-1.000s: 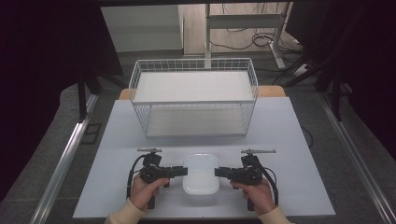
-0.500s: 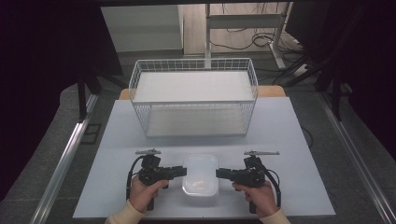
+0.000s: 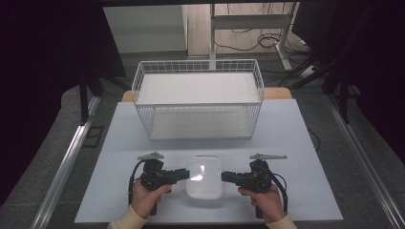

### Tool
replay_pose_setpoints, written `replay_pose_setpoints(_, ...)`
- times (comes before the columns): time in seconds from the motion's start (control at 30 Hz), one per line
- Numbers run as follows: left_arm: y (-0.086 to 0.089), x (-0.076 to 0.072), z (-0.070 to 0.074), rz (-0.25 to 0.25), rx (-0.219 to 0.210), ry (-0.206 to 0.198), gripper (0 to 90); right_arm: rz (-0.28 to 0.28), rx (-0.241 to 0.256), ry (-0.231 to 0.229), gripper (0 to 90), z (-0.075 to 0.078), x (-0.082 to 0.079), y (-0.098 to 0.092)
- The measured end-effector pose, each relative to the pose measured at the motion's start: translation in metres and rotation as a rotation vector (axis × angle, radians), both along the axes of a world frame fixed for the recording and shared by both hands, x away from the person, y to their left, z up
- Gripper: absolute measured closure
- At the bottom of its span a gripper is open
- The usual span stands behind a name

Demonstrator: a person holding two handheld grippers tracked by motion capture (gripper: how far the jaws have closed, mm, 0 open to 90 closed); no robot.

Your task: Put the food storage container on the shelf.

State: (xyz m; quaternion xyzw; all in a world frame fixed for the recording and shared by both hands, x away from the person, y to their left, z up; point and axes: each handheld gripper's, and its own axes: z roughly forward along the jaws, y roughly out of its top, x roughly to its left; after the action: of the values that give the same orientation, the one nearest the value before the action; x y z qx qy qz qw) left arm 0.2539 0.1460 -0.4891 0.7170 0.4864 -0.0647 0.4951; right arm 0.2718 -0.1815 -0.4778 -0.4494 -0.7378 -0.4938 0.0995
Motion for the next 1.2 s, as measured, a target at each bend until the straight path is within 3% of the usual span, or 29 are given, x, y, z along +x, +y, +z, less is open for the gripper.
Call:
replay_pose_setpoints(0.27,0.002,-0.004,0.010,0.003,-0.003,-0.039,77.0,0.016,-0.015,-0.081,81.4,0.013,-0.006,0.002)
replay_pose_setpoints(0.57,0.003,-0.006,0.022,0.010,0.008,-0.083,77.0,0.021,-0.018,-0.127,81.4,0.022,-0.009,0.005)
replay_pose_setpoints(0.77,0.000,-0.007,0.040,0.009,0.029,-0.141,76.9,0.020,-0.014,-0.179,81.4,0.036,-0.010,0.003)
replay_pose_setpoints(1.2,-0.001,0.006,0.073,0.008,0.033,-0.204,76.9,0.020,0.002,-0.264,81.4,0.068,0.000,0.001)
